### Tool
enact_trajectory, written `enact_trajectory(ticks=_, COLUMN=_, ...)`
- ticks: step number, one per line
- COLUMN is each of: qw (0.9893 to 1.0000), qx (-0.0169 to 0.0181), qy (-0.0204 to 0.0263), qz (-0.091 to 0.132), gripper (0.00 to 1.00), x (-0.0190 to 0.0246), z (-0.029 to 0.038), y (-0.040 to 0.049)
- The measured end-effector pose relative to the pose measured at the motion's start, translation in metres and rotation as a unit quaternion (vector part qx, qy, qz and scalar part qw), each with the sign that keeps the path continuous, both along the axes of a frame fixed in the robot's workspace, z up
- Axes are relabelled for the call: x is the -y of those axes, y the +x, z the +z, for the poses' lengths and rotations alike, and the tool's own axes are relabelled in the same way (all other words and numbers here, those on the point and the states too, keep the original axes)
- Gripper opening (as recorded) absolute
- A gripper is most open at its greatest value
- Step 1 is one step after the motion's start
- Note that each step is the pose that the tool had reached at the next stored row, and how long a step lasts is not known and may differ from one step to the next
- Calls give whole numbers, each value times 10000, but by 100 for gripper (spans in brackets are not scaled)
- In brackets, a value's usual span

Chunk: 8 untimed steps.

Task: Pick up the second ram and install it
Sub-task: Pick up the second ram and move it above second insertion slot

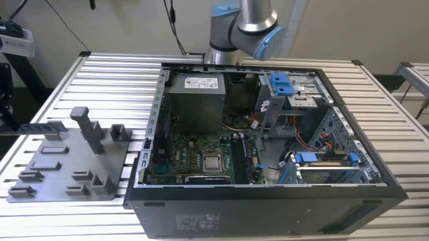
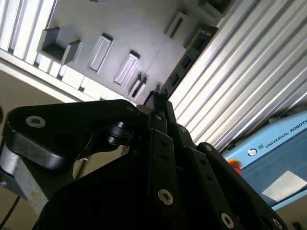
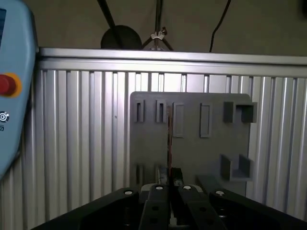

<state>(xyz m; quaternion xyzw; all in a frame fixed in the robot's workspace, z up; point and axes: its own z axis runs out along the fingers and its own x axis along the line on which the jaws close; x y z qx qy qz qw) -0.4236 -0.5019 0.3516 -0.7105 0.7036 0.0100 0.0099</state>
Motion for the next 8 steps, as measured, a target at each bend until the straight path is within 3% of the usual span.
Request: enact_trajectory(ticks=8, qw=10000, qx=0, qy=0, qz=0, gripper=14, x=0, z=190, y=0)
